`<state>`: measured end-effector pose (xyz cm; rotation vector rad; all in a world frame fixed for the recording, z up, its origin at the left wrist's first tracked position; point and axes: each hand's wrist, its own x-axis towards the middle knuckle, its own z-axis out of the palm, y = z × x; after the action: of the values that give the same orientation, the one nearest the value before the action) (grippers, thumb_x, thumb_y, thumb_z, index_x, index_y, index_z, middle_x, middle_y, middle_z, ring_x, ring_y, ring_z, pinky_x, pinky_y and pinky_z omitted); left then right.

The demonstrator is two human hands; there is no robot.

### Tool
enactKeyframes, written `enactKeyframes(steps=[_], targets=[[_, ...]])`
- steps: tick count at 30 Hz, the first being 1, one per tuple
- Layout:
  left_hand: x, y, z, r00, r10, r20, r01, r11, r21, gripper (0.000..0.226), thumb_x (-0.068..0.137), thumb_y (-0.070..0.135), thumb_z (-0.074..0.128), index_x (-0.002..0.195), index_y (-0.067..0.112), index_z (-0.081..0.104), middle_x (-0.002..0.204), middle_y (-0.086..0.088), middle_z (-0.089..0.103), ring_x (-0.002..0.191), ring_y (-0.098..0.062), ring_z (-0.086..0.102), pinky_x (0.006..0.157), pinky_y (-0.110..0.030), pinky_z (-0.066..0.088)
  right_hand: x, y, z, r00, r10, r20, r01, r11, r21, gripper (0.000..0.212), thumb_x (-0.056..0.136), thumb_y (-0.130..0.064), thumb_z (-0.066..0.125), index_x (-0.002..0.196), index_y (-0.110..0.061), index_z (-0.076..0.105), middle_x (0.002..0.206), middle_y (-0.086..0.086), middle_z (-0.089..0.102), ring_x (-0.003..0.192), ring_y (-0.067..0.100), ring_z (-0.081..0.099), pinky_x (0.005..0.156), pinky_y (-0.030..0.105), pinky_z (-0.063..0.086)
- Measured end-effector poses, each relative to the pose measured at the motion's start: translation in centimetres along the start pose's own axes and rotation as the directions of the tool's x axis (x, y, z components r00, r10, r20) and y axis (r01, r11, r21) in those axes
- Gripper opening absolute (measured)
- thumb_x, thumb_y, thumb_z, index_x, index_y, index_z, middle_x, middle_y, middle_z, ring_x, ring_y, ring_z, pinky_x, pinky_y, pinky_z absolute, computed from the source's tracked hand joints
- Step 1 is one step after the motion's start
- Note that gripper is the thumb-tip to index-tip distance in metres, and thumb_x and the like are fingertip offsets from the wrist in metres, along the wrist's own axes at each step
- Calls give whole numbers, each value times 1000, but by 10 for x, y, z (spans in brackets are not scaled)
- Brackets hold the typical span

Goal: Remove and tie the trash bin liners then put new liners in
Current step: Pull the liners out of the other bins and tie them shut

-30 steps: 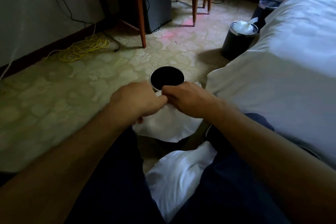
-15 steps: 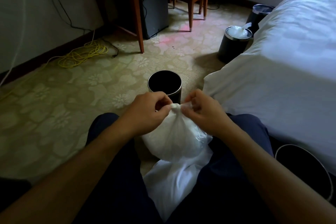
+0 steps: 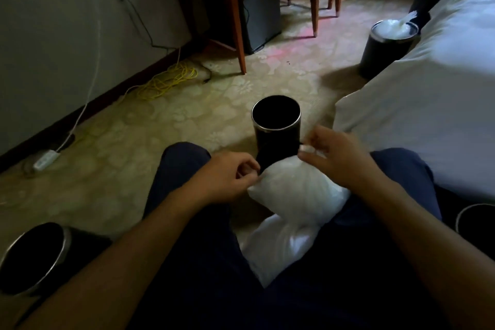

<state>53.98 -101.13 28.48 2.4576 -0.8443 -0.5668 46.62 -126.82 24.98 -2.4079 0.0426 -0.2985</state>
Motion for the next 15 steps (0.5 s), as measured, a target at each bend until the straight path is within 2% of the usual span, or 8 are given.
enactKeyframes(steps=[2, 4, 7, 8, 11, 15], targets=[[-3, -18, 2, 999, -46, 22, 44, 995, 88, 16, 96, 29, 63, 110, 26, 70, 96, 12, 69, 89, -3, 66, 84, -30, 57, -4, 4, 1, 998, 55, 10, -56, 998, 10, 23, 86, -37, 78, 81, -35, 56, 73, -17, 61, 72, -9, 58, 63, 10, 38], [-3, -30, 10, 997, -71, 15, 67, 981, 182, 15, 95, 28, 62, 108, 26, 71, 94, 10, 71, 86, -5, 66, 83, -34, 58, -7, 8, 0, 991, 133, 11, -133, 990, 47, 21, 84, -36, 80, 78, -31, 60, 70, -12, 60, 69, -3, 58, 62, 9, 40], [-1, -38, 27, 996, -68, 54, 50, 957, 284, 13, 94, 31, 60, 104, 33, 69, 92, 15, 70, 83, -7, 65, 77, -38, 59, -11, 20, -4, 959, 268, 94, -282, 939, 196, 17, 83, -38, 81, 81, -24, 71, 74, -1, 70, 72, 16, 67, 69, 32, 53], [3, -40, 32, 996, -65, 66, 42, 955, 294, 12, 93, 32, 60, 102, 35, 68, 91, 16, 70, 84, -8, 66, 76, -38, 59, -11, 24, -7, 944, 307, 116, -327, 913, 244, 16, 84, -37, 81, 82, -22, 73, 74, -1, 72, 72, 15, 68, 69, 33, 54], [29, -41, 35, 997, -65, 47, 54, 977, 205, 10, 94, 34, 60, 100, 36, 68, 89, 17, 69, 82, -5, 65, 76, -35, 58, 4, 31, -15, 909, 392, 141, -416, 859, 299, 16, 85, -33, 80, 84, -17, 75, 74, -2, 75, 72, 6, 70, 71, 24, 53], [74, -39, 29, 990, -110, 85, 110, 994, 8, 12, 96, 28, 62, 105, 28, 71, 94, 13, 69, 83, -1, 64, 76, -23, 55, 36, 43, -11, 853, 479, 209, -521, 807, 277, 18, 89, -30, 75, 87, -13, 74, 82, 8, 75, 78, 17, 72, 72, 28, 57]])
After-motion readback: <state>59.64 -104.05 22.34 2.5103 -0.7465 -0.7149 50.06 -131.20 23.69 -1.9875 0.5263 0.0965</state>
